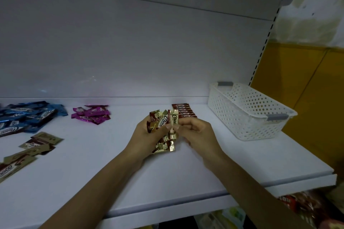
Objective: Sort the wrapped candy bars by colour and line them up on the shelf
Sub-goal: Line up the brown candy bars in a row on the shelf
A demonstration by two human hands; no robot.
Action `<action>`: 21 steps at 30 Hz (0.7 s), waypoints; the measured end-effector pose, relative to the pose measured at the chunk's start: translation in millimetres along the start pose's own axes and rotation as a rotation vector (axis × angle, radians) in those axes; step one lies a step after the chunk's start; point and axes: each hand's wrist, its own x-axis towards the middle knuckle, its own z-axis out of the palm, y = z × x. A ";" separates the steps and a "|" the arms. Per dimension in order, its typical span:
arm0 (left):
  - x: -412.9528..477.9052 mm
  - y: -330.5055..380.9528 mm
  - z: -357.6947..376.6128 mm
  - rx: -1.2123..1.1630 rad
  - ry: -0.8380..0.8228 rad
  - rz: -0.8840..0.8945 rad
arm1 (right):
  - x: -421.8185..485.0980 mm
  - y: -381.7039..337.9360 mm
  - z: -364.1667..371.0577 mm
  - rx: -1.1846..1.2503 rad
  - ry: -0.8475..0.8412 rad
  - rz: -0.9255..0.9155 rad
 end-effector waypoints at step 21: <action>-4.3 -2.4 6.9 0.165 0.032 -0.043 | -20.8 23.1 -80.1 -0.784 -0.237 -0.277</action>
